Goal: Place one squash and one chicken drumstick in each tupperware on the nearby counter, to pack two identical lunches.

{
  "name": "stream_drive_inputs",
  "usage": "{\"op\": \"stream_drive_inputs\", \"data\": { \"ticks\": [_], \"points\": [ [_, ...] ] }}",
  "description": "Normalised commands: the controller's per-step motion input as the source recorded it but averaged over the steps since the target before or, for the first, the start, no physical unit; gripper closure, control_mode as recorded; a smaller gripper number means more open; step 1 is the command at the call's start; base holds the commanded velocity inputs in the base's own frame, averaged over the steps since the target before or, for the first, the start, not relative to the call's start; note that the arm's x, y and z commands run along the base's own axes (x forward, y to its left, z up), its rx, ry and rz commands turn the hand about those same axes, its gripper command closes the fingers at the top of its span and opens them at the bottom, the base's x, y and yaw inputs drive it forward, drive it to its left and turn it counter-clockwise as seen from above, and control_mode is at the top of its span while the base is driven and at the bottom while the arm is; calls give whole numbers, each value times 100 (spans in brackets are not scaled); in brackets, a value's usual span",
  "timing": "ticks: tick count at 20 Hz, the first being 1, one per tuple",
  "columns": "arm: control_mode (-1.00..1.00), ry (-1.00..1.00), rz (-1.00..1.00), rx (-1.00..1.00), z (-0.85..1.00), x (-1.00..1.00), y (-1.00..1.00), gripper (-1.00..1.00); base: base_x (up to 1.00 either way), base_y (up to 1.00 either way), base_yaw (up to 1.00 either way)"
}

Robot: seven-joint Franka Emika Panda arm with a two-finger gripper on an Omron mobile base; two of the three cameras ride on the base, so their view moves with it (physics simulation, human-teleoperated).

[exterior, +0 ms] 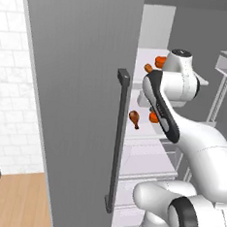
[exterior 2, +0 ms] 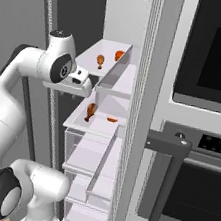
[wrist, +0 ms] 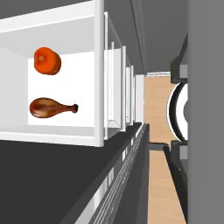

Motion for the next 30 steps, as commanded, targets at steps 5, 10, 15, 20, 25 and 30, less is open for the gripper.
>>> {"op": "stream_drive_inputs", "data": {
  "ticks": [5,10,15,20,25,30],
  "points": [
    [-100,-7,0,1,0,-16,-14,-100,0,0,0],
    [-100,-13,0,4,8,-11,-25,-100,0,0,0],
    [-100,-13,1,0,55,0,-2,-100,0,0,0],
    [-100,-10,0,-2,48,0,0,-100,0,0,0],
    [-100,-9,4,0,30,8,-1,-100,0,0,0],
    [-100,-23,2,0,9,13,-18,-100,0,0,0]
  ]
}}
